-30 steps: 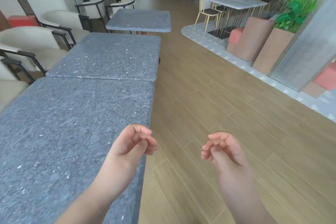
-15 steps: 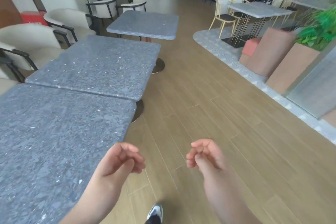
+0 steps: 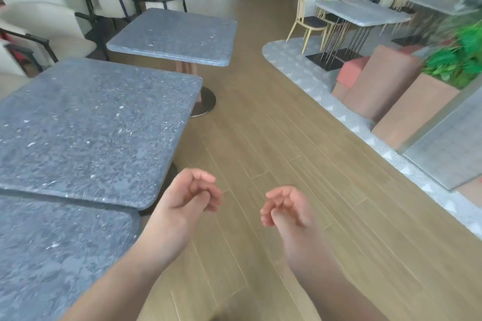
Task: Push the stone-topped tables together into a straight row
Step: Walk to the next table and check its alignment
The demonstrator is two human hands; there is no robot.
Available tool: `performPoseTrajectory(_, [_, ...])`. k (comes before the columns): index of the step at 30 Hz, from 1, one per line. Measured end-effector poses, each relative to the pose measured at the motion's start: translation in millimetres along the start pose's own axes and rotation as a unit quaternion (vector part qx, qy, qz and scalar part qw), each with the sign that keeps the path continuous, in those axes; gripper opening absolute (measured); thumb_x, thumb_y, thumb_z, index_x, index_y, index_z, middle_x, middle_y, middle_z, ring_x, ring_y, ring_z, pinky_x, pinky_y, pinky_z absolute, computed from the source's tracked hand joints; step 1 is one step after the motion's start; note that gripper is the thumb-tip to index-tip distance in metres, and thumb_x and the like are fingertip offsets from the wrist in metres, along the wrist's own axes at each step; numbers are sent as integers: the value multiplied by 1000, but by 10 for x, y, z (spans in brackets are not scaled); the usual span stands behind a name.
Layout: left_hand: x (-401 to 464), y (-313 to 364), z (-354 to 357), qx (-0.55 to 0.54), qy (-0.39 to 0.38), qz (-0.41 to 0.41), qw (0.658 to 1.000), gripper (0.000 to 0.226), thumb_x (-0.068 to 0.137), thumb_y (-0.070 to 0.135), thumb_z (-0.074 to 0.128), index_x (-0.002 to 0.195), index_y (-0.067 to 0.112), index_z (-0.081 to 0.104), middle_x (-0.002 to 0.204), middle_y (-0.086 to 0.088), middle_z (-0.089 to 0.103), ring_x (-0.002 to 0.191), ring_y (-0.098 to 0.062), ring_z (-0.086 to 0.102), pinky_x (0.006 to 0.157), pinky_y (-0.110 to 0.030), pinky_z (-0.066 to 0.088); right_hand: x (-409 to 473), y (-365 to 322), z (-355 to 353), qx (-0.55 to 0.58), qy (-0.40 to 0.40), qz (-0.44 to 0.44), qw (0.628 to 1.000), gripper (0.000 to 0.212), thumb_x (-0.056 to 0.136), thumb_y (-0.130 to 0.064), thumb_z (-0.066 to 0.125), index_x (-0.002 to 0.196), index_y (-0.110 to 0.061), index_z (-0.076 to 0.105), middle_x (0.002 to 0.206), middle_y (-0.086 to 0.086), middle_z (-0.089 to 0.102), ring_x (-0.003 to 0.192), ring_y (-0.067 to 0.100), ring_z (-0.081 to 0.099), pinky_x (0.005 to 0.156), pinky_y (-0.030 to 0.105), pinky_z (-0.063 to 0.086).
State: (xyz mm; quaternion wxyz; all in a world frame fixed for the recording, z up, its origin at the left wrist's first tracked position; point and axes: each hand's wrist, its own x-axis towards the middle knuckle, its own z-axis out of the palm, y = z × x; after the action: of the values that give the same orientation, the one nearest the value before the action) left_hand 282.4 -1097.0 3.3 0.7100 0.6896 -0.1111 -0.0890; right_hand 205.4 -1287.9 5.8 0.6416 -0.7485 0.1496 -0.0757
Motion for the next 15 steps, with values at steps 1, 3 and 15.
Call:
performPoseTrajectory(1, [232, 3, 90, -1, -5, -1, 1000, 31, 96, -20, 39, 106, 4, 57, 83, -4, 71, 74, -18, 66, 73, -27, 56, 207, 16, -67, 1, 8, 1, 1000, 35, 81, -13, 43, 92, -41, 63, 83, -1, 69, 77, 14, 65, 79, 35, 52])
performPoseTrajectory(3, [677, -13, 275, -2, -20, -4, 1000, 30, 97, -19, 40, 106, 4, 57, 84, -3, 72, 75, -19, 66, 74, -30, 57, 613, 67, -225, 5, 23, 6, 1000, 34, 81, -14, 44, 94, -39, 63, 83, 0, 69, 77, 17, 66, 79, 44, 53])
performPoseTrajectory(15, [3535, -266, 1350, 8, 58, -23, 998, 25, 95, -12, 45, 112, 5, 54, 88, -8, 72, 77, -25, 67, 75, -36, 57, 3876, 179, -1450, -1, -21, -15, 1000, 48, 95, 4, 46, 93, -40, 64, 84, -1, 70, 76, 13, 67, 77, 32, 49])
